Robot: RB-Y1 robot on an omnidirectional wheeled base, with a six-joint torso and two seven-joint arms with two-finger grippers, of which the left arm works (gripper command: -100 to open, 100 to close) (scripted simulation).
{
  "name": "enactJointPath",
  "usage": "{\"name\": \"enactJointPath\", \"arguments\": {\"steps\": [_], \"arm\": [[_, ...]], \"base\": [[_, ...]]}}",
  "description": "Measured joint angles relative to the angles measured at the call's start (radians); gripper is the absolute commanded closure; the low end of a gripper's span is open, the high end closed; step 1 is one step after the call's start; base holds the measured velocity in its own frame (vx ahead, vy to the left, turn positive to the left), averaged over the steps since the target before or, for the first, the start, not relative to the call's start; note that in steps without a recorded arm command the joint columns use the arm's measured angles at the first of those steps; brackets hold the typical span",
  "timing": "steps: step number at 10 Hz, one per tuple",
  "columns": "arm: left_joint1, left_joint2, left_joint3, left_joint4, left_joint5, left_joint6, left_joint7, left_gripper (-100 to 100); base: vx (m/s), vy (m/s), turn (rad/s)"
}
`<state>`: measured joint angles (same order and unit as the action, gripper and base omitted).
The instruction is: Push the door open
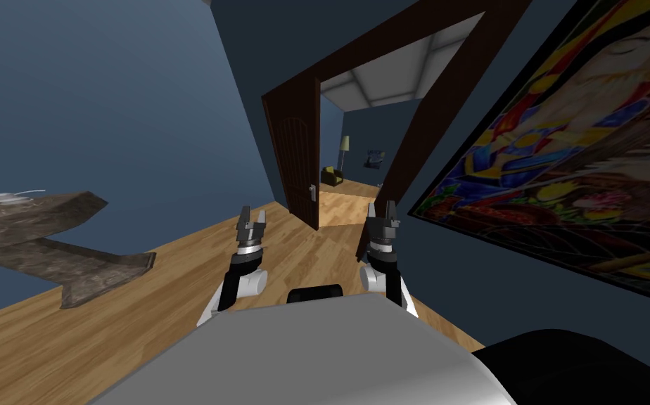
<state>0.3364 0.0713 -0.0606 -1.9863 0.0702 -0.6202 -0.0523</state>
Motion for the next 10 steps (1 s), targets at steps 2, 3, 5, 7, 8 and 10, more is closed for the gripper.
{"name": "enactJointPath", "arguments": {"steps": [2,3,5,7,8,10], "arm": [[-0.033,0.007,-0.002,0.046,0.002,0.005,0.006,-100],[-0.045,0.006,-0.007,0.061,0.001,0.010,0.007,-100],[-0.077,0.007,-0.016,0.115,0.000,0.010,0.009,-100],[-0.105,0.013,-0.021,0.160,0.001,0.014,0.017,-100],[-0.119,0.013,-0.026,0.187,0.001,0.011,0.019,-100],[-0.145,0.021,-0.032,0.231,0.003,0.015,0.028,-100]], "base": [[0.079,0.052,-0.051],[0.095,0.056,-0.060],[0.098,0.064,-0.051],[0.095,0.057,-0.048],[0.073,0.058,-0.073],[0.102,0.067,-0.064]]}}
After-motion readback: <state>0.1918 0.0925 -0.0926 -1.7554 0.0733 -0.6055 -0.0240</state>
